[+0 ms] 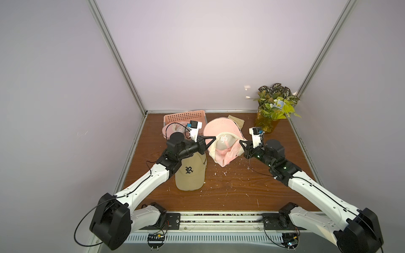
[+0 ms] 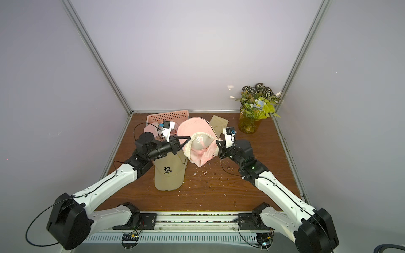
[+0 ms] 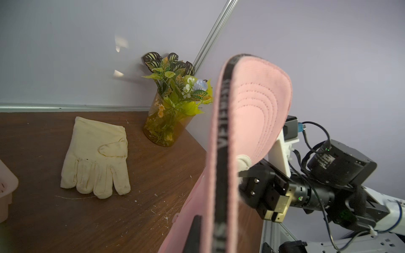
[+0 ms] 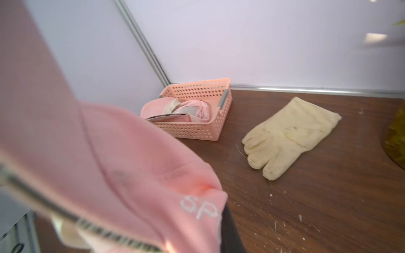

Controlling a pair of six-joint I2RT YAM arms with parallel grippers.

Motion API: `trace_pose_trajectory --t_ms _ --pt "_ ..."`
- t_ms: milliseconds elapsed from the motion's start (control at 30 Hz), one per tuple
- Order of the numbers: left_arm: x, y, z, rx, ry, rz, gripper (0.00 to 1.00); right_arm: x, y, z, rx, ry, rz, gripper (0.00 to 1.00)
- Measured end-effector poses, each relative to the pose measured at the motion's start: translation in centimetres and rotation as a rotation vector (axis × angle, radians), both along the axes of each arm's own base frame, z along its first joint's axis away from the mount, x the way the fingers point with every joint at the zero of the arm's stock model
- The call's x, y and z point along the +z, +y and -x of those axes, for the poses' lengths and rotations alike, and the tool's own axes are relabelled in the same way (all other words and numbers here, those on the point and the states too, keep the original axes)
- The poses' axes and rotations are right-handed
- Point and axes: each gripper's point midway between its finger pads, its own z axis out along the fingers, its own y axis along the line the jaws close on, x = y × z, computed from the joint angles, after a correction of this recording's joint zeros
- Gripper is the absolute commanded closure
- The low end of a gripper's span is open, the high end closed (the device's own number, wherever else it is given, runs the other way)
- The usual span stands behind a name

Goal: Turn the baseball cap inside out
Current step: Turn over the baseball cap.

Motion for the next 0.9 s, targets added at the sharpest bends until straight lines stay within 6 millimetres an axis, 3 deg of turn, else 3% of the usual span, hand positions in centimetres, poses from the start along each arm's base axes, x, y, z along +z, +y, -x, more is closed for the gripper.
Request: trace_pose_trajectory --t_ms 100,367,633,733,900 --pt "-0.2 -0.1 -0.1 0.001 0.033 0.016 0.97 -0.8 -0.4 -1.4 -0.085 0.040 0.037 1.00" --pt "-0.7 0.0 -0.8 0.030 0.101 0.041 0.98 -4.1 -0.9 -2.8 -0.179 0.123 0.089 0.77" --pt "-1.2 0.7 -2.1 0.109 0.131 0.051 0.98 -9.4 -0.7 -3.6 -0.185 0.253 0.175 0.65" --pt "-1.3 1.0 -2.6 0.143 0.131 0.055 0.98 -10.9 -0.7 -3.3 -0.173 0.300 0.202 0.62" --pt "-1.6 1.5 -3.6 0.203 0.125 0.051 0.98 -11.3 -0.4 -2.9 -0.139 0.317 0.210 0.64"
